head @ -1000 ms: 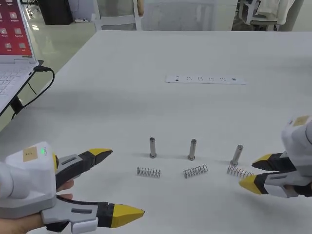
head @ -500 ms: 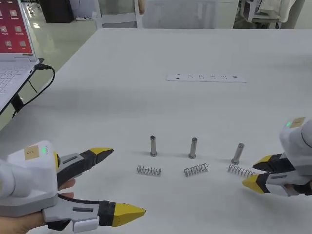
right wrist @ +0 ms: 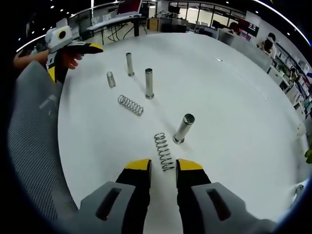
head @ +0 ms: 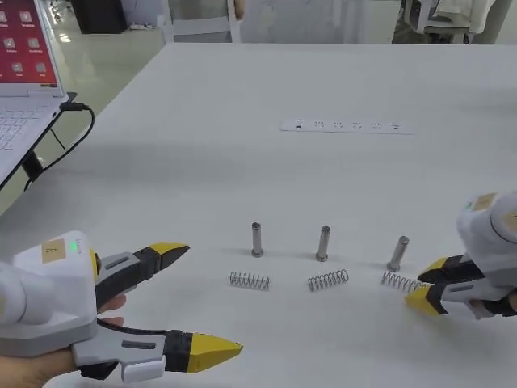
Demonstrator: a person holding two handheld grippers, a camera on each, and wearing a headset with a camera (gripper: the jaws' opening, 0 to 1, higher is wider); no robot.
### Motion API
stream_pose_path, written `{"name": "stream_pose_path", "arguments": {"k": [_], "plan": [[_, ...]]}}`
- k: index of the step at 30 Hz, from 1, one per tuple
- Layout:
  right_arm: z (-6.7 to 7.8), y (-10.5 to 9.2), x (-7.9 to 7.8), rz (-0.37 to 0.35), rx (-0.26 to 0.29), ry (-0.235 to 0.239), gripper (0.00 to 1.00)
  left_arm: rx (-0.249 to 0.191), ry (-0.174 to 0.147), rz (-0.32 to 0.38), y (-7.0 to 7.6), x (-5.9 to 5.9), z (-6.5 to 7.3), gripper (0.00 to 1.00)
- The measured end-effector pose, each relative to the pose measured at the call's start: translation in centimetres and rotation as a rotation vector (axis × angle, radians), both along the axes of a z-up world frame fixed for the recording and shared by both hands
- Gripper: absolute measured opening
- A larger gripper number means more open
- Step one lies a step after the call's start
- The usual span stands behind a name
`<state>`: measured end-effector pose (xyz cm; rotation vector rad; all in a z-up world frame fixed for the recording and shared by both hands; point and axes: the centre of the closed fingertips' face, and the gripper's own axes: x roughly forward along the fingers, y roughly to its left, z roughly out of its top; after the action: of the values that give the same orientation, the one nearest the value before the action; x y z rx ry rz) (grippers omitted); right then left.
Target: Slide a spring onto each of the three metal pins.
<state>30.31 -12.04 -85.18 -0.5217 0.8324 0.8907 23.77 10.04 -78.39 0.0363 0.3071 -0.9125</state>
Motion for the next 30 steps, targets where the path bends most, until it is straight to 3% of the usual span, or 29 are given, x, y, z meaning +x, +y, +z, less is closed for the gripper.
{"name": "stream_pose_path", "arguments": {"k": [30], "plan": [[-0.43, -0.11, -0.43, 0.062, -0.062, 0.013, 0.08, 0.003, 0.001, -0.011, -0.01, -0.24, -0.02, 0.89]]}}
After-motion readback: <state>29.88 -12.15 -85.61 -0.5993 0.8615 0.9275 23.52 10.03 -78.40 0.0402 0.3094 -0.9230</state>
